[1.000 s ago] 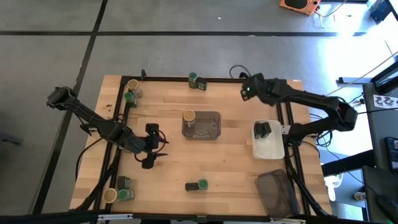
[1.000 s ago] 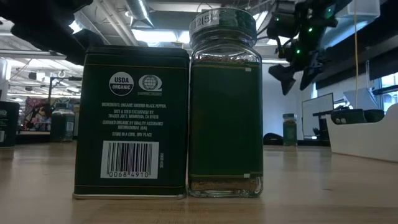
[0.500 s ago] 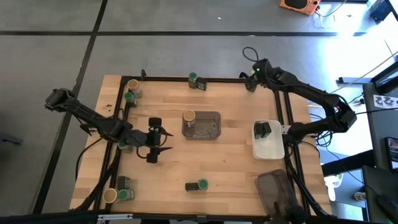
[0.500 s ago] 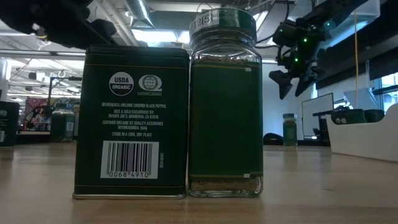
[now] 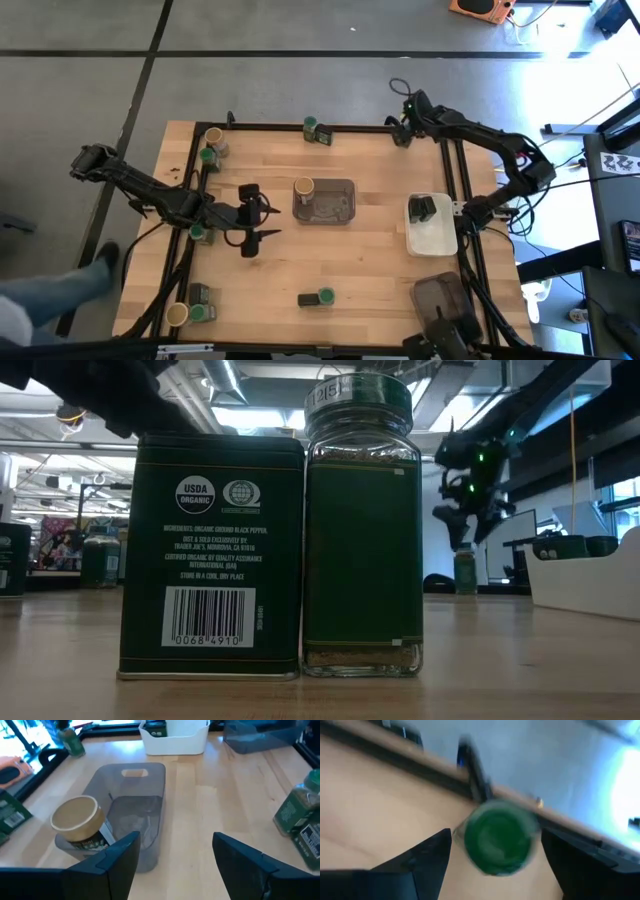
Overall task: Sort spices by type
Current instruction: Put the top right green seasoning bottle into the bottom black bin
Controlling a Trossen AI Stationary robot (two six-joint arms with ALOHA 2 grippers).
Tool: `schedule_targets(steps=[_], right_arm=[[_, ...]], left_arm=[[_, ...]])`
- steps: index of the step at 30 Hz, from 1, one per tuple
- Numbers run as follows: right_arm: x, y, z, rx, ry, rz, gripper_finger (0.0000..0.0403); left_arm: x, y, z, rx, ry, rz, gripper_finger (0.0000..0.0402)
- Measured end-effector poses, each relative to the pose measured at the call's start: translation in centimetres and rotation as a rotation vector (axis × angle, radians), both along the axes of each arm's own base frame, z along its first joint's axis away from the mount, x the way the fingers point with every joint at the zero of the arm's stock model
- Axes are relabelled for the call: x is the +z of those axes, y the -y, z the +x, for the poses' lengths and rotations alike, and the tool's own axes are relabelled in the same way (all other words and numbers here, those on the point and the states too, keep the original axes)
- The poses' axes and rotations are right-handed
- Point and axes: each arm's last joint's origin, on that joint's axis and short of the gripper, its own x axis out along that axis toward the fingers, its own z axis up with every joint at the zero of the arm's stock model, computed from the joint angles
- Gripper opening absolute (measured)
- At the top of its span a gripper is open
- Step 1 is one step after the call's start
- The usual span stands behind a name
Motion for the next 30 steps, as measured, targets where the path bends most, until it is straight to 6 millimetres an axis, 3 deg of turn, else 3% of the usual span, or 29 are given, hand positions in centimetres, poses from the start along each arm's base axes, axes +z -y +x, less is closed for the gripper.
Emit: schedule_targets(steps=[14, 24, 30], right_arm=[[-1.3, 0.8, 0.6, 0.034, -0.015, 0.011, 0.0307], [-1.5, 0.9, 0.8, 0.045, -0.024, 0.019, 0.0220], [-1.4, 0.7, 0.7, 0.054, -0.016, 0.026, 0.0213]], left_arm=[[0.0, 0.0, 0.0, 0.003, -0.001, -0.014, 0.0246], [0.0, 0.0, 0.0, 0.005, -0.001, -0.019, 0.0246], [0.0, 0.0, 0.0, 0.004, -0.001, -0.018, 0.0246]])
